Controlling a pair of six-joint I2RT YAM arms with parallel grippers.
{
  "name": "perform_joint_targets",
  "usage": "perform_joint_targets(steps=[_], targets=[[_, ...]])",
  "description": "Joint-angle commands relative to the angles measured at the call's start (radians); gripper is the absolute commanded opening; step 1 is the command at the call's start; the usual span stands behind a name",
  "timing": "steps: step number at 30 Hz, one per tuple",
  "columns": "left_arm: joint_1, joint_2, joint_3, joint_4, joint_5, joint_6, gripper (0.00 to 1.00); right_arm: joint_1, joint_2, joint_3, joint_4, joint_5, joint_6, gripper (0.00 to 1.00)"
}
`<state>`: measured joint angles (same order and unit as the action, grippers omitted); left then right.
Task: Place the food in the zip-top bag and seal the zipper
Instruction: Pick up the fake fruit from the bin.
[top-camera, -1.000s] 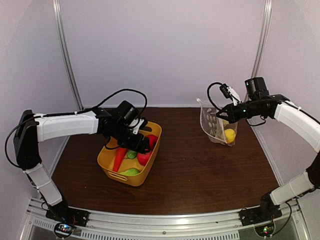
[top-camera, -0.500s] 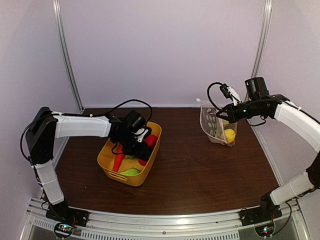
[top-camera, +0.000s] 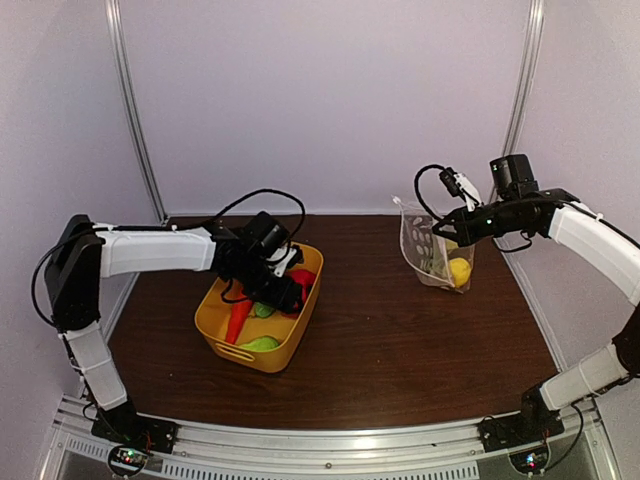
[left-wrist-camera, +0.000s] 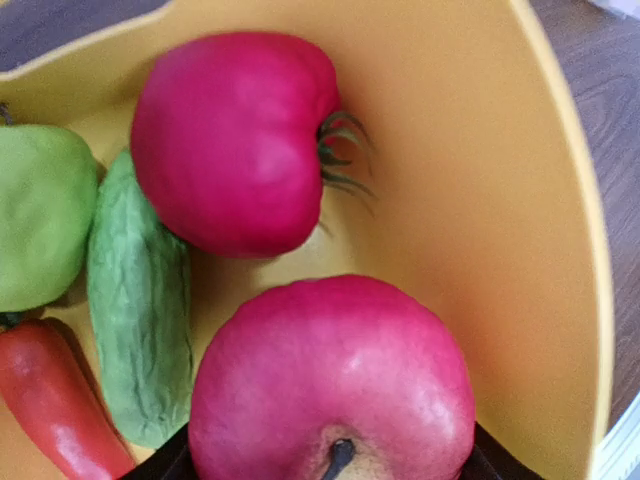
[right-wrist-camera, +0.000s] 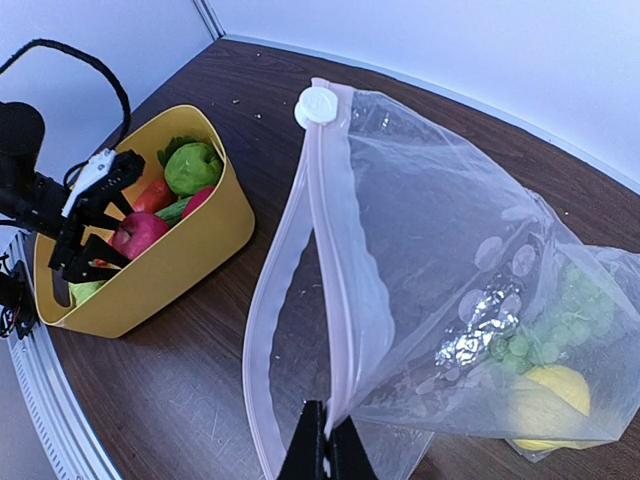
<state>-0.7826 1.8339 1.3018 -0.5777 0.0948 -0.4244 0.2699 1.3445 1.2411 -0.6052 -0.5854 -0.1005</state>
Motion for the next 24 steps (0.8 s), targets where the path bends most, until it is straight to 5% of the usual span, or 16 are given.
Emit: perform_joint_targets(steps=[1, 10, 24], targets=[[-0.001, -0.155, 0.000, 0.006, -0.048, 0.024, 0.64, 0.003, -0.014, 0.010, -0.007, 0.004, 0.007, 0.00], [-0.003, -0.316, 0.037, -0.003, -0.080, 0.074, 0.64, 0.004, 0.022, 0.080, -0.067, 0.023, -0.018, 0.00], [-0.071, -0.386, 0.110, 0.278, 0.040, 0.112, 0.61, 0.059, 0.108, 0.195, -0.135, 0.037, -0.034, 0.00]])
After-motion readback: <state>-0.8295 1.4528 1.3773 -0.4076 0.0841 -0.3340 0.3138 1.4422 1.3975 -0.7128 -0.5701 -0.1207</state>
